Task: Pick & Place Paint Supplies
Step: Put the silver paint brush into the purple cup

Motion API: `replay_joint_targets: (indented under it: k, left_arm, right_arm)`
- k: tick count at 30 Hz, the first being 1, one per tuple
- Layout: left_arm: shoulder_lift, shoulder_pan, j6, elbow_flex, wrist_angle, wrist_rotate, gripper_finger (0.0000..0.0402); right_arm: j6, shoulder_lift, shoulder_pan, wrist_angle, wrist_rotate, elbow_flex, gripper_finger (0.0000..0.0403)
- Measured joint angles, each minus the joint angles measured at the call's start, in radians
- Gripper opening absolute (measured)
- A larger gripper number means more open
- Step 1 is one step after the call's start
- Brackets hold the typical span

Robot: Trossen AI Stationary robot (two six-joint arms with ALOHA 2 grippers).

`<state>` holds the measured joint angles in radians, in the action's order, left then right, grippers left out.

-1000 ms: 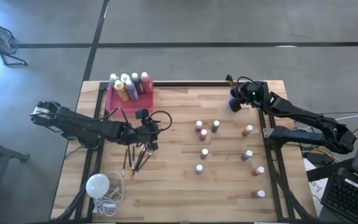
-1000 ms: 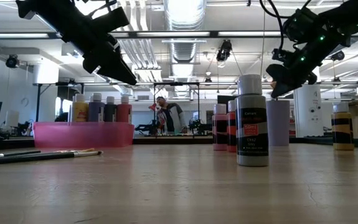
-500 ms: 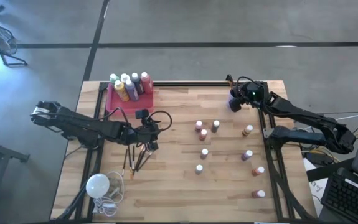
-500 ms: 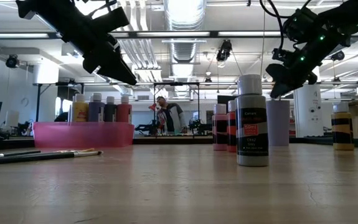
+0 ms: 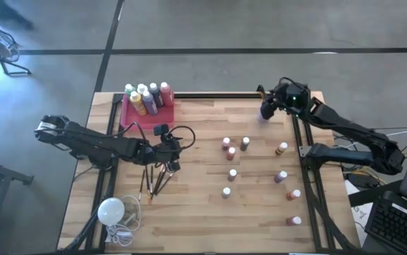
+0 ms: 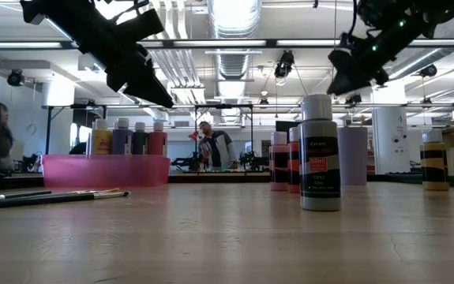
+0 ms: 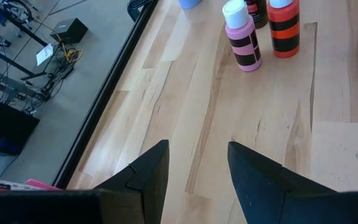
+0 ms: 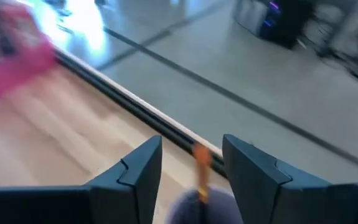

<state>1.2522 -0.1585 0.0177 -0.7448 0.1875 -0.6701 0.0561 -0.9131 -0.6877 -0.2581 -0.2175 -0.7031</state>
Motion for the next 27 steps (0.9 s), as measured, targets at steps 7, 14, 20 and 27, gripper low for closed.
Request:
replay_joint_targets:
  k: [7, 14, 20, 27]
  left_arm:
    - [0.0, 0.0, -0.033, 0.0, 0.0, 0.0, 0.017]
    - [0.0, 0.0, -0.109, 0.0, 0.012, 0.0, 0.017]
    - [-0.031, -0.003, -0.184, -0.005, 0.092, 0.004, 0.017]
    - [-0.04, -0.003, -0.252, -0.036, 0.099, 0.21, 0.017]
  right_arm:
    - [-0.127, 0.032, 0.131, 0.012, 0.035, -0.067, 0.0141]
    - [-0.165, 0.071, 0.285, 0.033, 0.033, -0.076, 0.0088]
    - [-0.255, 0.062, 0.409, 0.095, 0.034, -0.053, 0.0043]
    - [-0.414, 0.029, 0.53, 0.358, 0.035, 0.027, 0.001]
